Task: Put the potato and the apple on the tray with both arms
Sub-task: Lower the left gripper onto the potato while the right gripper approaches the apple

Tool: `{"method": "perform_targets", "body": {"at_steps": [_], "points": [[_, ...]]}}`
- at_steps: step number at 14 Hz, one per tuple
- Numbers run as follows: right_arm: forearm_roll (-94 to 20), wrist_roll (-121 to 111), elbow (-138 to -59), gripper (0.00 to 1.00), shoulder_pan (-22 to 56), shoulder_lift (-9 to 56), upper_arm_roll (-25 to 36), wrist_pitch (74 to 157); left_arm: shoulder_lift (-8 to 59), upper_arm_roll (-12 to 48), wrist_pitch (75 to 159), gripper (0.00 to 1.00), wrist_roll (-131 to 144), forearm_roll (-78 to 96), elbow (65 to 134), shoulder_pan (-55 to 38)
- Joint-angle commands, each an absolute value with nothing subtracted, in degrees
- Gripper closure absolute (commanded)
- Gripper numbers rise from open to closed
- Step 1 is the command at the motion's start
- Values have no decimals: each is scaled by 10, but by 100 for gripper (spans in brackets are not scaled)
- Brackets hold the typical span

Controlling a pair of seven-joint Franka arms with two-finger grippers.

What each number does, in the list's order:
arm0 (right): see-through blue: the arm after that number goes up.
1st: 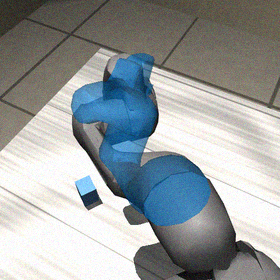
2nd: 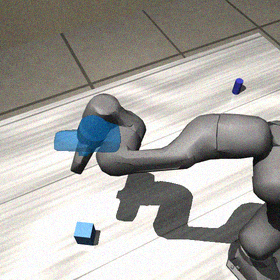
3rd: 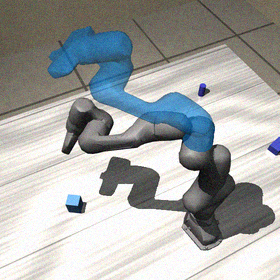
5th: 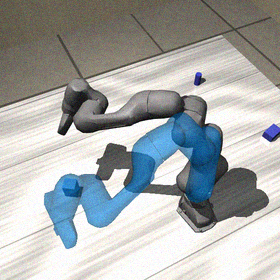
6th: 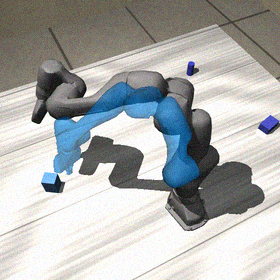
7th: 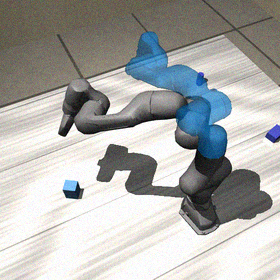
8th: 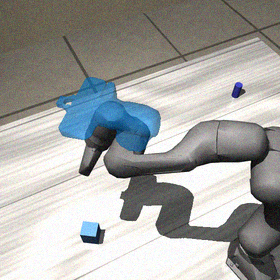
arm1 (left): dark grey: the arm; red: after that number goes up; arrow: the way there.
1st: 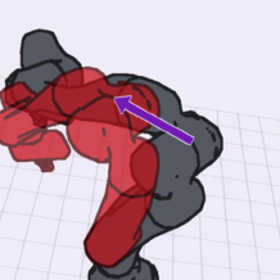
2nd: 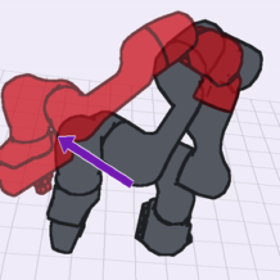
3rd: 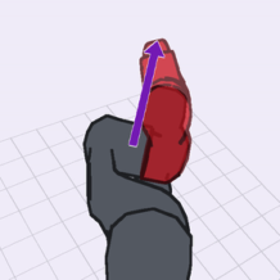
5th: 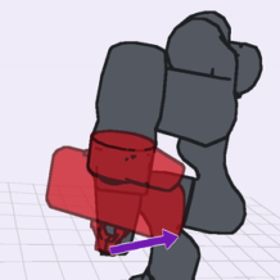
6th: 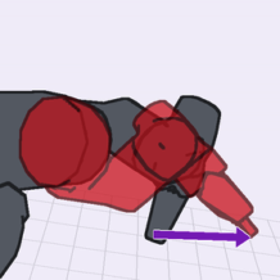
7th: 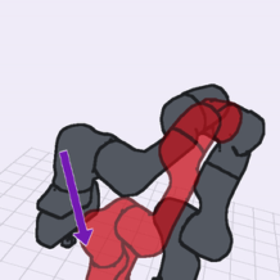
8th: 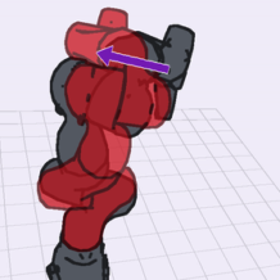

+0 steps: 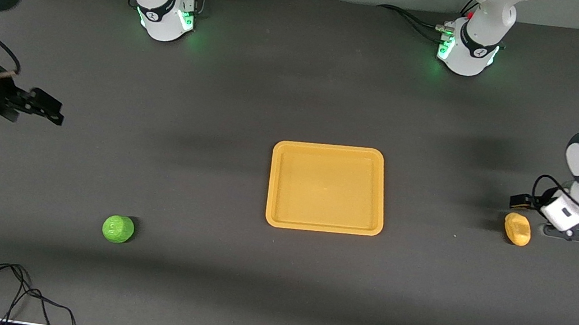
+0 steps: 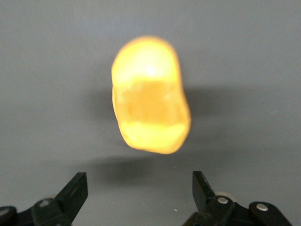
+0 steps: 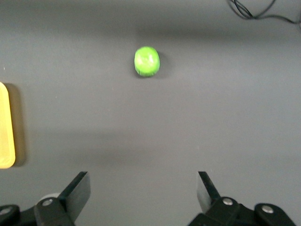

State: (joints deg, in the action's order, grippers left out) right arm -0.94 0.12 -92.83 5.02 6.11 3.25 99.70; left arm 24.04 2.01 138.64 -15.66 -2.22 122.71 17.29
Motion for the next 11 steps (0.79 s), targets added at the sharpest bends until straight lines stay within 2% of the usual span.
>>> {"method": "perform_targets", "body": {"at_steps": [1, 5, 9, 10, 11], "points": [[-21, -10, -863, 0, 49, 131, 34, 1014, 249, 25, 1386, 0, -167, -29, 1210, 180], [-20, -9, -719, 0, 49, 241, 34, 1009, 270, 26, 1385, 0, -167, -28, 1183, 176], [-22, -5, -711, 0, 52, 266, 34, 1013, 279, 29, 1397, 2, -161, -20, 1170, 172], [-22, -3, -713, 0, 57, 280, 34, 1017, 293, 29, 1410, 13, -161, -19, 1163, 171], [-22, -2, -713, 0, 67, 300, 33, 1033, 299, 29, 1417, 14, -161, -19, 1158, 171]]}}
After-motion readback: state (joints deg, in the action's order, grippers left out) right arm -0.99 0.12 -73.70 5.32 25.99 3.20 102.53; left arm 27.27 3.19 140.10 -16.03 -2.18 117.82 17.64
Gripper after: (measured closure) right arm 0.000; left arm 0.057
